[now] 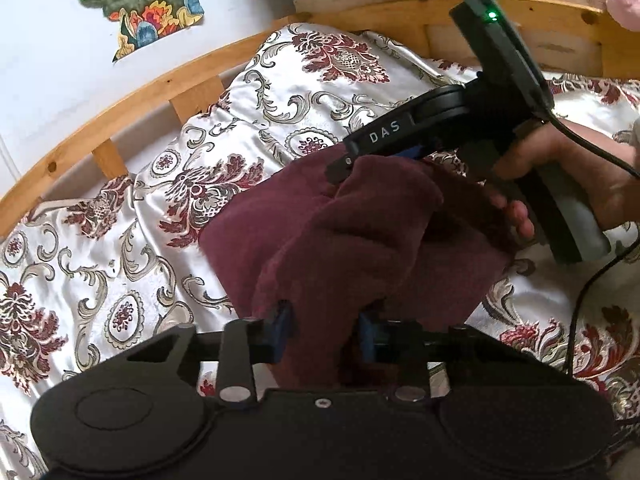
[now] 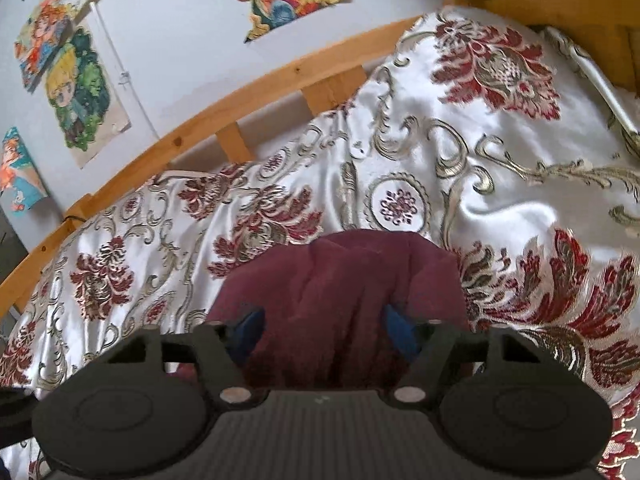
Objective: Fold small clothes
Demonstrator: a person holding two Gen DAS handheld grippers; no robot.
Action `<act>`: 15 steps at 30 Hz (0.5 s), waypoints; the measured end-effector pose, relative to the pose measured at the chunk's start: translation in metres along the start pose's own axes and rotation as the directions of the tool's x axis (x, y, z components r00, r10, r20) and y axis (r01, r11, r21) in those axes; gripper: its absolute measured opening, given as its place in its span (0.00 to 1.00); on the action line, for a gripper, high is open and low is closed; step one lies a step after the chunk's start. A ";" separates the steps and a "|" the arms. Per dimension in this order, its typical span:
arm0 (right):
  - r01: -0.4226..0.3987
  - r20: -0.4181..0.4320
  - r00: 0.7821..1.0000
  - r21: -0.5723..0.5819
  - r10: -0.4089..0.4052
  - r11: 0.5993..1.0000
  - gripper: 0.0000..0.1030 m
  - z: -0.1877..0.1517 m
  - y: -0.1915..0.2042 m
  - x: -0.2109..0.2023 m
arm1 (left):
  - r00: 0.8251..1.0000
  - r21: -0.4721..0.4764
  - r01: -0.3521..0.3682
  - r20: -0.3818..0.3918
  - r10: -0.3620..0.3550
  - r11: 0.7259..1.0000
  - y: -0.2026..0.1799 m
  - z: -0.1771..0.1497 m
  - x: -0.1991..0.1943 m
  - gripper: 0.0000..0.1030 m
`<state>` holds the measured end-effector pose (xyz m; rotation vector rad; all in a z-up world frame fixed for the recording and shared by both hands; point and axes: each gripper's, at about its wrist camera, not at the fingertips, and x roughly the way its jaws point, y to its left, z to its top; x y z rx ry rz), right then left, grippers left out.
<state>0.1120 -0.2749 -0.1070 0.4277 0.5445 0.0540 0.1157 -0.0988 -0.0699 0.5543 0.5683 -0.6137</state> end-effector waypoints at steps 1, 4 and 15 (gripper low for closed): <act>0.007 -0.002 1.000 0.006 -0.006 1.000 0.52 0.000 -0.001 0.001 | 1.000 0.001 0.003 0.002 -0.003 1.000 0.000 -0.001 0.000 0.30; 0.023 0.004 1.000 0.007 -0.023 1.000 0.26 -0.001 -0.003 0.001 | 1.000 -0.003 0.006 0.012 -0.006 1.000 -0.002 -0.001 -0.001 0.25; 0.068 0.144 0.988 -0.022 -0.064 0.997 0.17 0.023 -0.004 -0.042 | 0.993 0.000 0.073 0.096 -0.073 0.997 -0.022 0.009 -0.008 0.19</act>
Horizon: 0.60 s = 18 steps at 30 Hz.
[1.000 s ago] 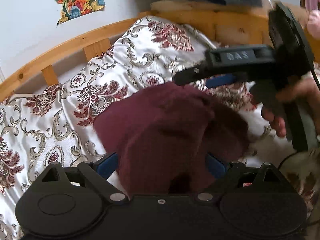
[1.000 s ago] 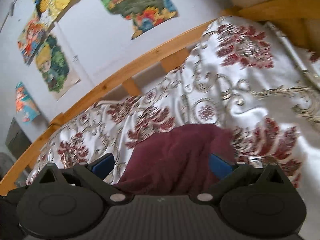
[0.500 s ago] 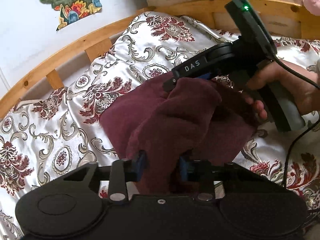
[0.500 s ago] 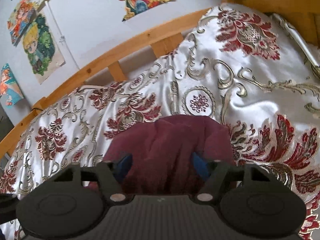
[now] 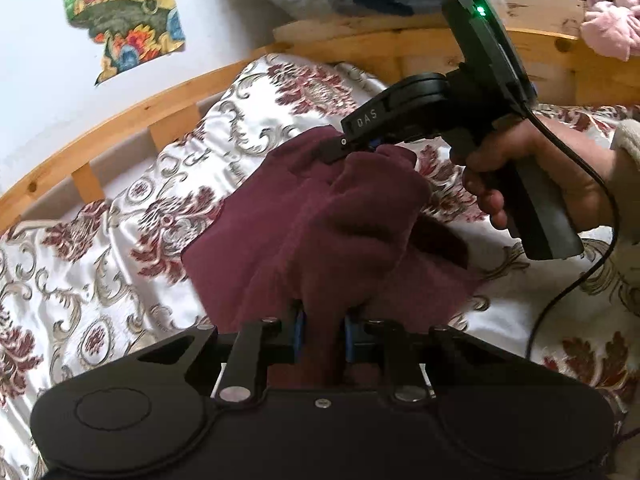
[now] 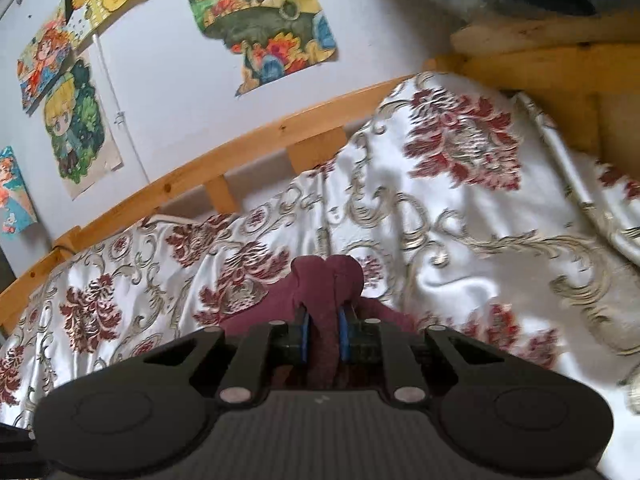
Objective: Fold small clothes
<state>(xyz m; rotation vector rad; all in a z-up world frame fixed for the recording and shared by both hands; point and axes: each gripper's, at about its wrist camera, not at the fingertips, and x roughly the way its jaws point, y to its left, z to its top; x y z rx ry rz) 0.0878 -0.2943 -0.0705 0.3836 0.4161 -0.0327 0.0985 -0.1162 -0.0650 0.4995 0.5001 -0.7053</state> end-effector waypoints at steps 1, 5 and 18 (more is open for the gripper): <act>0.006 -0.004 1.000 0.005 -0.006 1.000 0.17 0.001 -0.004 -0.002 | 1.000 0.011 0.000 0.003 0.000 1.000 -0.005 0.001 0.001 0.19; 0.045 -0.053 0.998 0.025 -0.043 0.999 0.17 -0.005 -0.019 -0.001 | 1.000 0.056 -0.003 -0.023 0.005 0.998 -0.018 -0.003 0.009 0.21; 0.084 -0.138 0.988 0.119 -0.068 0.989 0.60 -0.017 -0.035 -0.004 | 0.997 -0.187 0.069 -0.008 -0.072 0.980 0.005 -0.011 -0.008 0.56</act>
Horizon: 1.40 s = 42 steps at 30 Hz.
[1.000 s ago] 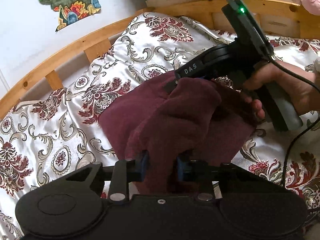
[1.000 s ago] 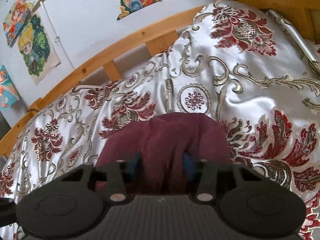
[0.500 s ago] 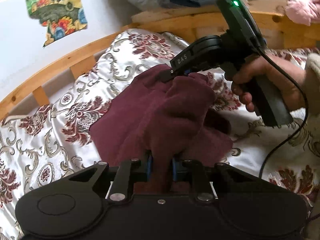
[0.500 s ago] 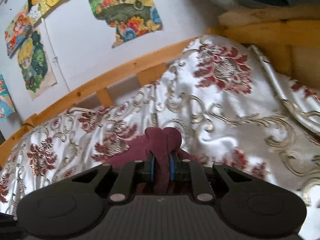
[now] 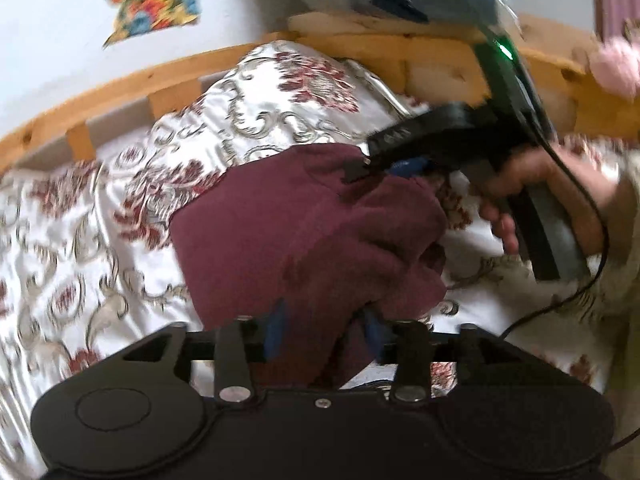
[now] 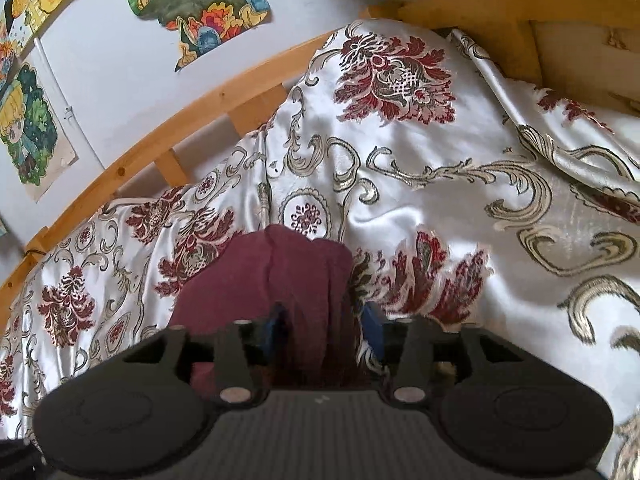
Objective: Fold small clothes
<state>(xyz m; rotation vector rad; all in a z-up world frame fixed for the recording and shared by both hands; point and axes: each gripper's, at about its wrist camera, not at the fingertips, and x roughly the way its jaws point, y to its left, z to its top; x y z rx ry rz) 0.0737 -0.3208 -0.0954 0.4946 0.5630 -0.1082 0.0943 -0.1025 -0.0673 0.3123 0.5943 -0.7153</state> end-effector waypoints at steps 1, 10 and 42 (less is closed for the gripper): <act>0.001 0.001 1.000 0.003 -0.001 1.000 0.71 0.000 0.002 -0.003 | 1.000 -0.046 0.007 0.006 -0.006 0.999 0.006 0.000 -0.005 0.67; -0.030 -0.033 0.999 -0.060 0.029 0.998 0.99 -0.003 0.027 -0.032 | 0.999 -0.422 0.043 0.033 -0.032 0.905 0.061 0.001 -0.016 0.86; -0.055 0.133 0.987 -0.240 0.089 0.969 0.15 -0.005 0.028 0.002 | 0.988 -0.442 -0.103 -0.152 0.039 0.891 0.064 -0.025 0.019 0.87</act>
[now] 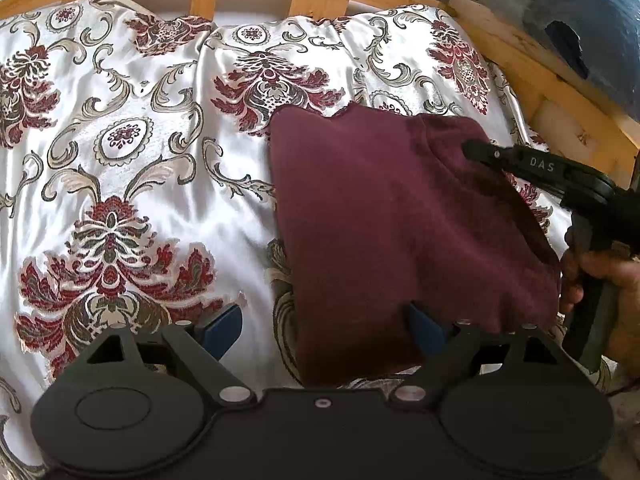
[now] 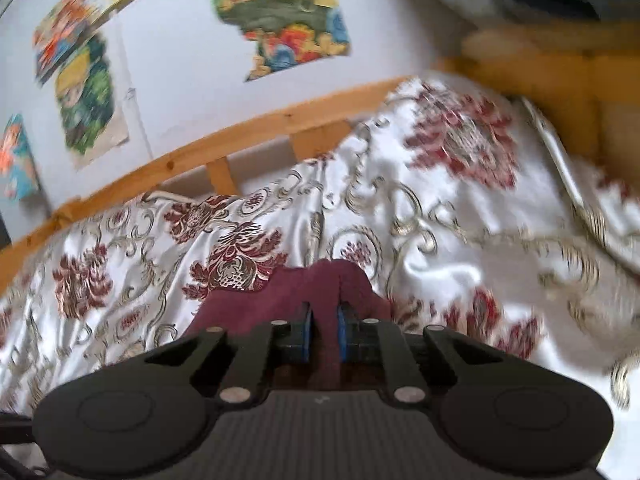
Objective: Fold small clothes
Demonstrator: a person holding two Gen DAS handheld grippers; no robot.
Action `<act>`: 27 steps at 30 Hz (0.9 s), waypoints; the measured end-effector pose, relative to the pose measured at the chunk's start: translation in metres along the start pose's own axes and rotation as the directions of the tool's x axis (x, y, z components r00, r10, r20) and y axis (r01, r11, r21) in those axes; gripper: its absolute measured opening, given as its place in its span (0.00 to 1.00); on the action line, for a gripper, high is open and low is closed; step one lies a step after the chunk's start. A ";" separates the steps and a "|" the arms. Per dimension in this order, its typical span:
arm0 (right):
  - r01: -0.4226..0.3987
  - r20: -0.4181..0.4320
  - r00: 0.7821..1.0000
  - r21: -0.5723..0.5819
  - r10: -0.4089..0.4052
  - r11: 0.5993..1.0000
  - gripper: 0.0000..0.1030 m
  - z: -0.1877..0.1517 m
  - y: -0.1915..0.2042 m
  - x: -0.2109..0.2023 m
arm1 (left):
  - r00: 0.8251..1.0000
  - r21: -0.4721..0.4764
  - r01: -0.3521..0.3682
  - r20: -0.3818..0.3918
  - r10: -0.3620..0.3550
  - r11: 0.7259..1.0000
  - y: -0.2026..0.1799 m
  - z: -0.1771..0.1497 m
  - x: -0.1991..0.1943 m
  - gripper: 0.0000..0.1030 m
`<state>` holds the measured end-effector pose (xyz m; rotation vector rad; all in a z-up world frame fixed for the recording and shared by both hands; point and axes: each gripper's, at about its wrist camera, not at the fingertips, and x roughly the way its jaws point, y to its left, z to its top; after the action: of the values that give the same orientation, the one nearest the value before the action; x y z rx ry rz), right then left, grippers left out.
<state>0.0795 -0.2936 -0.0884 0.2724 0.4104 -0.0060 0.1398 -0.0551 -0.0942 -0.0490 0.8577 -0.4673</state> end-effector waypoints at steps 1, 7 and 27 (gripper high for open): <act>-0.001 0.005 1.000 -0.004 0.001 1.000 0.15 0.000 0.000 0.000 | 1.000 0.000 0.000 0.001 0.000 1.000 0.000 0.000 0.000 0.87; 0.038 -0.065 0.997 0.045 -0.035 0.998 0.16 -0.008 -0.021 0.016 | 1.000 0.012 -0.001 0.000 0.001 1.000 -0.003 -0.001 -0.002 0.87; -0.045 0.023 0.999 -0.104 0.047 0.994 0.14 -0.002 0.012 0.015 | 1.000 -0.004 -0.006 -0.008 0.006 1.000 -0.001 -0.005 -0.005 0.88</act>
<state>0.0928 -0.2805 -0.0927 0.1798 0.3773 0.0565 0.1327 -0.0528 -0.0937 -0.0486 0.8663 -0.4606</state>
